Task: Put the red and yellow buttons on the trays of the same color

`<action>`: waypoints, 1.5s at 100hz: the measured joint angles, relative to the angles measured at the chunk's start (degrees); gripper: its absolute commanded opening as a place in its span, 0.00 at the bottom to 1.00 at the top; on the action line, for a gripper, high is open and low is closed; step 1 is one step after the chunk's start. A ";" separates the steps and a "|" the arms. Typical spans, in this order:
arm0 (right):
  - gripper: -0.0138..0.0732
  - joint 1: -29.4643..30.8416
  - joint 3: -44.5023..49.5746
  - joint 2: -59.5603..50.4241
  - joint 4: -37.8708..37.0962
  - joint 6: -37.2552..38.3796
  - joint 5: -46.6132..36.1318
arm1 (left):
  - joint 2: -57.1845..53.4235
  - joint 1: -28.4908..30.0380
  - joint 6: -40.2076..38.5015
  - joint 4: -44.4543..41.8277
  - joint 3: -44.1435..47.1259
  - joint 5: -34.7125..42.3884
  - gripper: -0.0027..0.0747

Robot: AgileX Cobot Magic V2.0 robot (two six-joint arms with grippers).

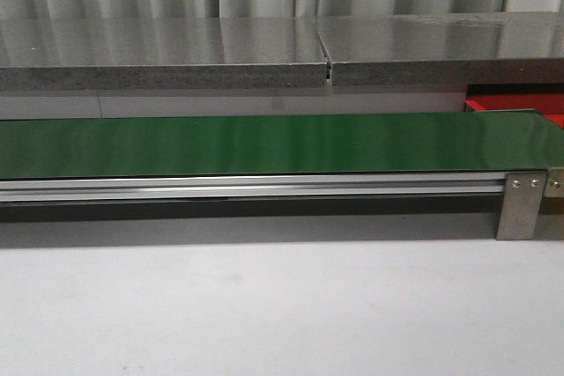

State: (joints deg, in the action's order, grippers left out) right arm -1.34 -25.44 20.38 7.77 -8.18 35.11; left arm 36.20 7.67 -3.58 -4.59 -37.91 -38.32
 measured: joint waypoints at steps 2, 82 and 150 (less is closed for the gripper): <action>0.08 0.00 0.00 0.00 0.00 0.00 0.00 | 0.29 0.63 -0.29 0.00 0.00 -0.01 0.01; 0.08 0.00 0.21 0.00 0.00 0.00 0.73 | 34.54 25.73 -6.10 1.42 -21.59 -9.16 0.67; 0.08 0.00 0.21 0.00 0.00 0.00 0.94 | 74.93 30.56 -0.79 8.29 -56.49 -24.23 0.67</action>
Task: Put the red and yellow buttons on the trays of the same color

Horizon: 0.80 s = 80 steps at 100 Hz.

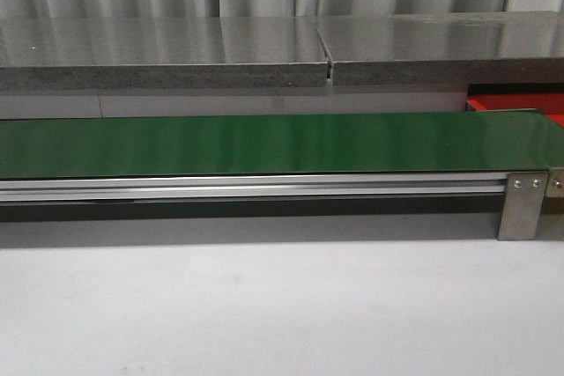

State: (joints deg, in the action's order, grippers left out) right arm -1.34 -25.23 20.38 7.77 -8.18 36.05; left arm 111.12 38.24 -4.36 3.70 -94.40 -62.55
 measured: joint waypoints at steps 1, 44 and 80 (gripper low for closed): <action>0.08 0.00 0.00 0.00 0.00 0.00 0.00 | 0.37 0.00 0.10 0.00 -0.25 -0.02 0.67; 0.08 0.00 0.00 0.00 0.00 0.00 0.00 | 8.37 0.00 0.08 0.74 -7.62 -2.72 0.67; 0.08 0.00 0.00 -0.09 0.00 0.00 0.00 | 11.62 0.00 0.08 0.64 -7.72 -3.20 0.62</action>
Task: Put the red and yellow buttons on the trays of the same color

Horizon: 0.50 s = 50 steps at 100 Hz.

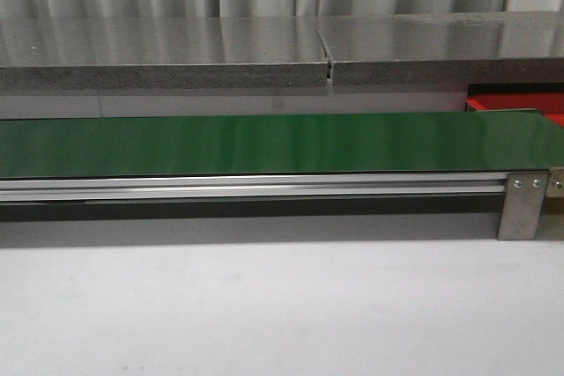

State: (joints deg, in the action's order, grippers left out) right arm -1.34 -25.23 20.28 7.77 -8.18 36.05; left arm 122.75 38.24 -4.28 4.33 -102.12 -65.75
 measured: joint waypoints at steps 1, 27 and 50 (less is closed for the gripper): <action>0.08 0.00 0.00 0.00 0.00 0.00 0.00 | 0.00 0.00 0.00 0.00 0.00 0.00 0.61; 0.08 0.00 0.00 0.00 0.00 0.00 0.00 | 0.04 0.00 0.13 0.00 0.00 -0.21 0.38; 0.08 0.00 0.00 0.00 0.00 0.00 0.00 | -0.10 0.00 1.46 0.00 0.00 -0.21 0.37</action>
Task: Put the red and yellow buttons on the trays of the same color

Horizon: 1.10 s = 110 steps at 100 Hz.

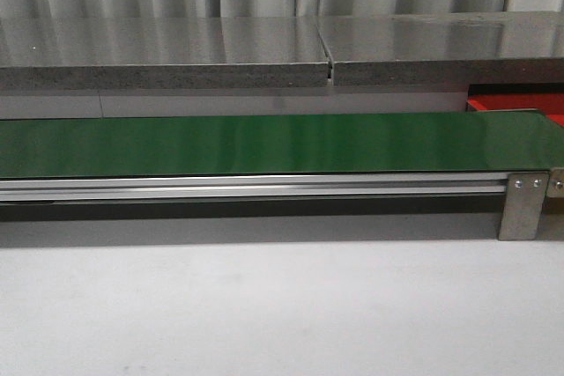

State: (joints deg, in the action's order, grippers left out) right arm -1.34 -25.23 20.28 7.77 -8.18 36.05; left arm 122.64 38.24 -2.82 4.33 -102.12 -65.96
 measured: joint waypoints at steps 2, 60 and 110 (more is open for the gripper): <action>0.08 0.00 0.00 0.00 0.00 0.00 0.00 | -0.10 0.00 0.09 -0.10 0.00 0.00 0.37; 0.08 0.00 0.00 0.00 0.00 0.00 0.00 | -15.98 -4.09 3.50 -0.23 0.00 -3.22 0.37; 0.08 0.00 0.00 0.00 0.00 0.00 0.00 | -15.54 -18.29 4.42 0.64 0.33 -5.06 0.37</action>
State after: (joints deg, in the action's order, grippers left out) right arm -1.34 -25.23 20.28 7.77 -8.18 36.05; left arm 107.10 19.95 1.60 4.98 -101.79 -71.02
